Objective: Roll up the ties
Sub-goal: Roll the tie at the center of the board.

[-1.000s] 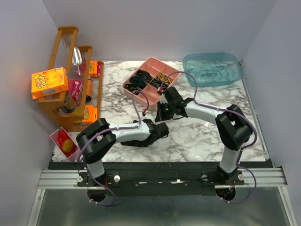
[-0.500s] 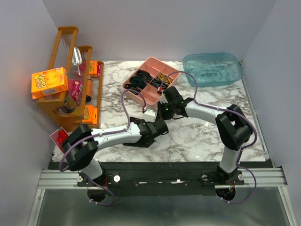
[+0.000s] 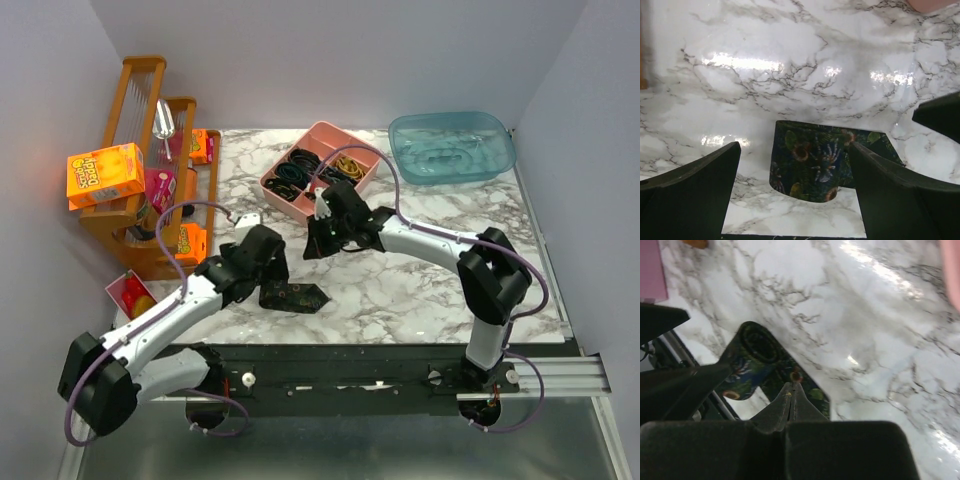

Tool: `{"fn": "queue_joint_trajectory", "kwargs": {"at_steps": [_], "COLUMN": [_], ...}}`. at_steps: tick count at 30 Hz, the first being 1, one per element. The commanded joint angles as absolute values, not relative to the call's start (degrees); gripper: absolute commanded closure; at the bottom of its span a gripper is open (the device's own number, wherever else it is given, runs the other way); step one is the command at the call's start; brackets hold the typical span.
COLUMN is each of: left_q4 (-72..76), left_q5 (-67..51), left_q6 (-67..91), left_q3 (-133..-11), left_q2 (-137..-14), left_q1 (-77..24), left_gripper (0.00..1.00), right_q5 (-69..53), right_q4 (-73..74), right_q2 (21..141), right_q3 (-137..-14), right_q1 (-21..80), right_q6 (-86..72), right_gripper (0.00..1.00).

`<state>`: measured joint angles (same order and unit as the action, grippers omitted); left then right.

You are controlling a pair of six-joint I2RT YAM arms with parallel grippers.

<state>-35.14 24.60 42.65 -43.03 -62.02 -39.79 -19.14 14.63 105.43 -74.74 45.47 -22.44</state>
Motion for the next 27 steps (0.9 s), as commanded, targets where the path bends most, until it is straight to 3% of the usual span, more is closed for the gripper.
{"fn": "queue_joint_trajectory", "kwargs": {"at_steps": [1,9,27], "left_q4": [-27.26,-19.25,-11.78], "left_q5": [6.71,-9.22,-16.08], "left_q6": [41.4,41.66,43.77], "left_q3": [-37.19,-28.84,-20.92], "left_q2": [-55.83,-53.88,-54.05], "left_q1": [-30.17,-15.57,-10.81], "left_gripper": [0.01,0.01,0.01], "right_q5": [-21.79,-25.31,-25.66], "right_q4": [14.41,13.01,13.53], "right_q2": [107.13,111.27,114.6], "right_q3": [-78.83,-80.95,-76.82], "right_q1": [48.86,52.99,55.46], "right_q6": [-21.88,-23.47,-24.87], "right_gripper": [0.98,0.98,0.98]}}
